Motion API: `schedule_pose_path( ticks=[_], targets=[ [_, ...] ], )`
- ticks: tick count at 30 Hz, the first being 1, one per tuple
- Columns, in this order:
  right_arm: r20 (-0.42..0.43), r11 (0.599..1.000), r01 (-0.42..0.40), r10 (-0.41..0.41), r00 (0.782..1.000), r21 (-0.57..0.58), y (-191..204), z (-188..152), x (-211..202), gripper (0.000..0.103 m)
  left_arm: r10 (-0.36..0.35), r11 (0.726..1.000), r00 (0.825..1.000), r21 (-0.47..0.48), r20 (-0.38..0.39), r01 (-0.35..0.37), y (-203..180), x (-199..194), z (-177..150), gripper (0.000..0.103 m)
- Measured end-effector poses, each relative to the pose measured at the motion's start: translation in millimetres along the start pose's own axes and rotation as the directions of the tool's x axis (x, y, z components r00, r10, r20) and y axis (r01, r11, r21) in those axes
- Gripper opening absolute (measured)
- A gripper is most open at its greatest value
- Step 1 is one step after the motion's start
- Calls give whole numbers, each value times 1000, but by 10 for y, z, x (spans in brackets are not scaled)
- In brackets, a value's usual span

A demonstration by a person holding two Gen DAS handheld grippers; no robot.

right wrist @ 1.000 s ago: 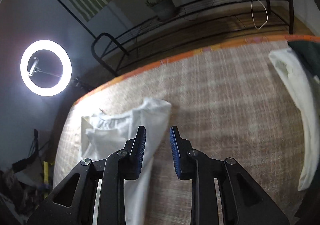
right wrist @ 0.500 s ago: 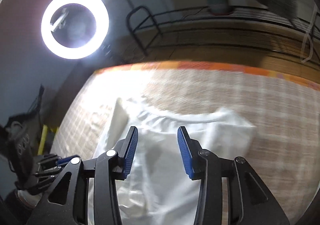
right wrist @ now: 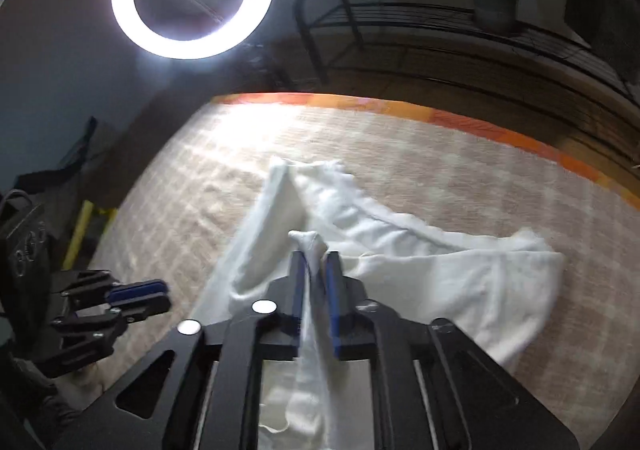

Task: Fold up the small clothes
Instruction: 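Grasp the collar edge with the left tool while the right tool holds the neckline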

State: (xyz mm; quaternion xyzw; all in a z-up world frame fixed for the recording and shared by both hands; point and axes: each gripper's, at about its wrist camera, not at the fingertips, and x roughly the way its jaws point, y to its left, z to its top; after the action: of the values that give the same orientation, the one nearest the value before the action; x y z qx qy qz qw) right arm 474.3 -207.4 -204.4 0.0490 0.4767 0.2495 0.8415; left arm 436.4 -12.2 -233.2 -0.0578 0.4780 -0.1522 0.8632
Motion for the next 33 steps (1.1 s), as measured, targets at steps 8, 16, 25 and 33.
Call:
schedule_pose_path(
  ticks=[8,16,25,33],
  targets=[
    [156,948,13,-66,986,319,-1213,-335,-525,27,9,1000,1000,-27,28,-8,173,233,359,7],
    [91,952,53,-84,992,300,-1235,-457,-185,29,6,994,1000,-113,0,-6,256,788,779,7],
    [111,961,47,-80,991,272,-1208,-332,-82,12,78,996,997,-51,25,-76,32,1101,1048,13],
    [158,969,35,-76,985,245,-1071,-333,-285,3,41,997,996,-64,75,-37,-24,907,1063,1]
  ],
)
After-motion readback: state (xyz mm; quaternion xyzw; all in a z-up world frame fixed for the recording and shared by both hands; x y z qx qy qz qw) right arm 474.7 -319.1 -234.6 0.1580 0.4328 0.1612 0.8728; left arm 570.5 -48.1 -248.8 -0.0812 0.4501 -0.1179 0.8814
